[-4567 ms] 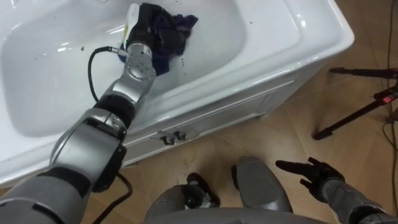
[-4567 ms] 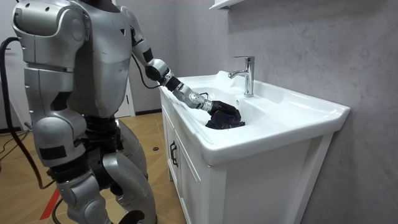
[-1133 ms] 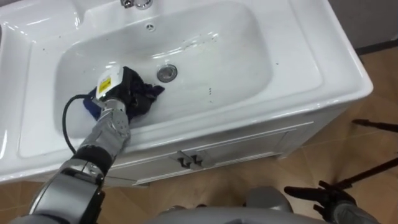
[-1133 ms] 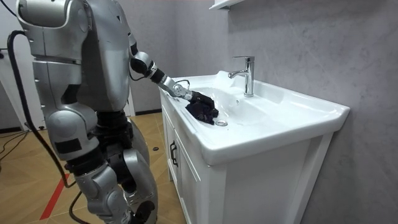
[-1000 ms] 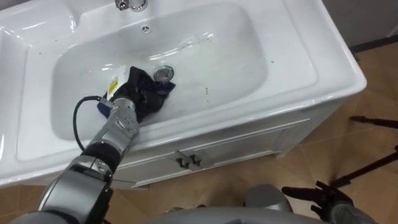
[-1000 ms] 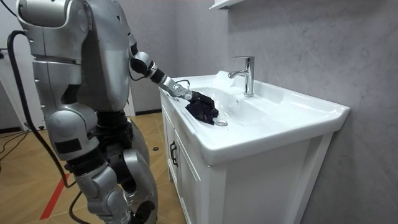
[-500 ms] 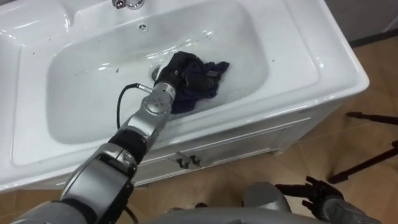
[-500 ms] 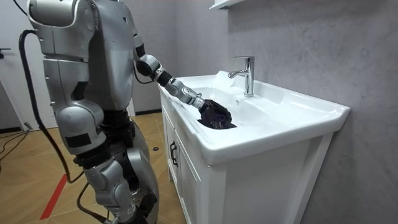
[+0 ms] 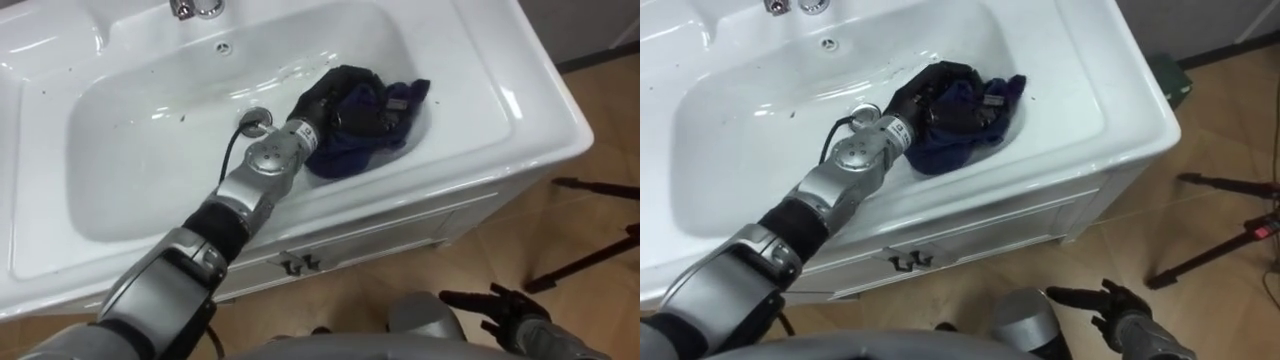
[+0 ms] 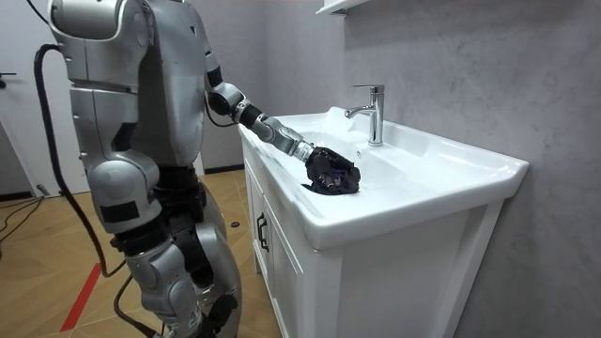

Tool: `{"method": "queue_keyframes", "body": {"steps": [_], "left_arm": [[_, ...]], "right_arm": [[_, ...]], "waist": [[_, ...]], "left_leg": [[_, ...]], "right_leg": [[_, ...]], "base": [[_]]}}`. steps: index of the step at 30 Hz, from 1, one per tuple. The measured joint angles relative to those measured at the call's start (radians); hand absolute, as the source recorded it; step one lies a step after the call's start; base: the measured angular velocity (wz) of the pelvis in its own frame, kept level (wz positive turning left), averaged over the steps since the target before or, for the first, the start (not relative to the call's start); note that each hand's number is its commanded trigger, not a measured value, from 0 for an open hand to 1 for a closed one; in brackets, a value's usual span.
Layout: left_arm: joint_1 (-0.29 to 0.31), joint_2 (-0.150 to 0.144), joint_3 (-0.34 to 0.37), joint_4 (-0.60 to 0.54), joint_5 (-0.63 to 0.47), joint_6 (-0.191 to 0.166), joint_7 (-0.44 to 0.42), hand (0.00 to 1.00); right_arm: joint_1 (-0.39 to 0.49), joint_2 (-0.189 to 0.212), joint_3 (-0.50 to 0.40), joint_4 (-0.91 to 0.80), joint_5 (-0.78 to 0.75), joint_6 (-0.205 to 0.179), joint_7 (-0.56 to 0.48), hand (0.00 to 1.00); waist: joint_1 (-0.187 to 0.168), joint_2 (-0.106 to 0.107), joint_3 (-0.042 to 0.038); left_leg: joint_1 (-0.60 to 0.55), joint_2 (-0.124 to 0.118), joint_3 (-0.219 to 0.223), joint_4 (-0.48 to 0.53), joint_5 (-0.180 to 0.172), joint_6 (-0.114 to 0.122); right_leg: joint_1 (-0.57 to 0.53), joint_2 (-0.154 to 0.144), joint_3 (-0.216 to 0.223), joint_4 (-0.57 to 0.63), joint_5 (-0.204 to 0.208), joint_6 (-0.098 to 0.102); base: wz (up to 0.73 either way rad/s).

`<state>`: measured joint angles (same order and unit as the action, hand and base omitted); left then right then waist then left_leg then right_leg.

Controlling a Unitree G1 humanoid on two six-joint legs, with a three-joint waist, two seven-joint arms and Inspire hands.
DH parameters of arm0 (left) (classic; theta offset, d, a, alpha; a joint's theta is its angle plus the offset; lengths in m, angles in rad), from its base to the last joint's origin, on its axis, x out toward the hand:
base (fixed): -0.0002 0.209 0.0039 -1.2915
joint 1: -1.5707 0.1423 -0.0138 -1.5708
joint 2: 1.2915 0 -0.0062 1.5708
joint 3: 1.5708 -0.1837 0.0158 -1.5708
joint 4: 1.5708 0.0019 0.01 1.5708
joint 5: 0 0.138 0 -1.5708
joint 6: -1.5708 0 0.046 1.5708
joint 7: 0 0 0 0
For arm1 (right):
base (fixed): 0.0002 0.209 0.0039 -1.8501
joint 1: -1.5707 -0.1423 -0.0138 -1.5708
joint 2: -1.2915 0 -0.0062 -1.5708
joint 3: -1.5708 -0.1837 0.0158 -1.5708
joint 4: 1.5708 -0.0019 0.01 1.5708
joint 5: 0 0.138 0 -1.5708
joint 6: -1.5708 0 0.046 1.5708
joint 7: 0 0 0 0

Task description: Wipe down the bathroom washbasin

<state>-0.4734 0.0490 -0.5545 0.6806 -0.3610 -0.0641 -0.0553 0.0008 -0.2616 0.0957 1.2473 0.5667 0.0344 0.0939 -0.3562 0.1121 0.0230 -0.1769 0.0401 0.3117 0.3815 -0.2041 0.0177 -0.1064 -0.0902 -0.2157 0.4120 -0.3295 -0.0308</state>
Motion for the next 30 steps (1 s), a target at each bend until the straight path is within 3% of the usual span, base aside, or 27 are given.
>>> {"method": "queue_keyframes", "body": {"steps": [1, 4, 6, 12, 18, 21, 23, 27, 30], "left_arm": [[0.0, 0.0, -0.002, -0.012, 0.0, 0.0, -0.002, 1.0], [-0.001, -0.002, -0.008, -0.024, 0.001, 0.0, -0.002, 1.0], [-0.001, -0.003, -0.013, -0.038, 0.001, 0.0, -0.002, 1.0], [0.0, -0.003, -0.011, -0.055, 0.063, -0.002, 0.005, 1.0], [0.014, 0.005, 0.003, -0.084, 0.321, -0.01, 0.048, 1.0], [0.015, 0.024, 0.002, -0.082, 0.512, -0.008, 0.084, 1.0], [0.015, 0.042, 0.003, -0.066, 0.619, -0.008, 0.11, 1.0], [0.011, 0.063, 0.016, 0.001, 0.684, -0.013, 0.166, 1.0], [-0.01, 0.071, 0.064, 0.119, 0.719, -0.024, 0.222, 1.0]], "right_arm": [[0.0, -0.003, 0.0, 0.006, 0.002, 0.0, 0.0, 0.0], [-0.001, -0.011, 0.001, 0.024, 0.016, 0.0, -0.009, 0.0], [0.002, -0.018, 0.001, 0.026, 0.016, 0.0, -0.02, 0.0], [0.022, -0.018, 0.0, 0.024, 0.018, -0.004, -0.017, 0.0], [0.031, -0.019, -0.003, 0.032, 0.012, 0.0, -0.015, 0.0], [0.032, -0.02, -0.018, 0.036, 0.015, 0.001, -0.019, 0.0], [0.03, -0.02, -0.026, 0.036, 0.017, 0.002, -0.017, 0.0], [0.028, -0.023, -0.054, 0.036, 0.017, 0.002, -0.017, 0.0], [0.028, -0.024, -0.059, 0.034, -0.021, 0.002, -0.016, 0.0]], "waist": [[-0.007, 0.009, -0.0016], [-0.008, 0.017, 0.004], [-0.007, 0.036, 0.0071], [0.002, 0.041, 0.0078], [0.007, 0.038, 0.0096], [0.005, 0.033, 0.013], [0.005, 0.022, 0.0202], [0.003, 0.014, 0.021], [0.0, 0.008, 0.0208]], "left_leg": [[-0.004, 0.0, -0.006, 0.003, -0.001, 0.001], [-0.003, 0.0, -0.005, 0.003, -0.001, 0.002], [-0.001, -0.001, 0.003, 0.002, -0.001, 0.003], [0.016, -0.002, 0.011, -0.009, -0.001, 0.003], [0.041, -0.013, 0.017, -0.045, -0.001, 0.003], [0.042, -0.016, 0.021, -0.046, -0.001, 0.004], [0.046, -0.015, 0.034, -0.044, -0.001, 0.004], [0.03, -0.016, 0.037, -0.033, -0.001, 0.004], [-0.001, -0.009, 0.042, 0.003, -0.004, 0.007]], "right_leg": [[0.0, 0.0, -0.005, -0.001, 0.0, 0.0], [0.0, 0.001, -0.004, 0.001, 0.0, 0.0], [-0.001, 0.001, 0.0, 0.001, 0.0, 0.001], [0.002, 0.004, 0.013, 0.002, 0.002, 0.002], [0.005, 0.001, 0.025, 0.003, 0.003, 0.004], [0.003, 0.0, 0.029, 0.006, 0.001, 0.006], [-0.002, -0.003, 0.042, 0.014, -0.001, 0.008], [-0.034, 0.001, 0.067, 0.036, -0.003, 0.009], [-0.066, 0.002, 0.085, 0.062, -0.004, 0.008]], "base": [[0.13], [0.03], [-0.02], [-0.07], [-0.08], [-0.06], [-0.16], [-0.17], [-0.14]]}}
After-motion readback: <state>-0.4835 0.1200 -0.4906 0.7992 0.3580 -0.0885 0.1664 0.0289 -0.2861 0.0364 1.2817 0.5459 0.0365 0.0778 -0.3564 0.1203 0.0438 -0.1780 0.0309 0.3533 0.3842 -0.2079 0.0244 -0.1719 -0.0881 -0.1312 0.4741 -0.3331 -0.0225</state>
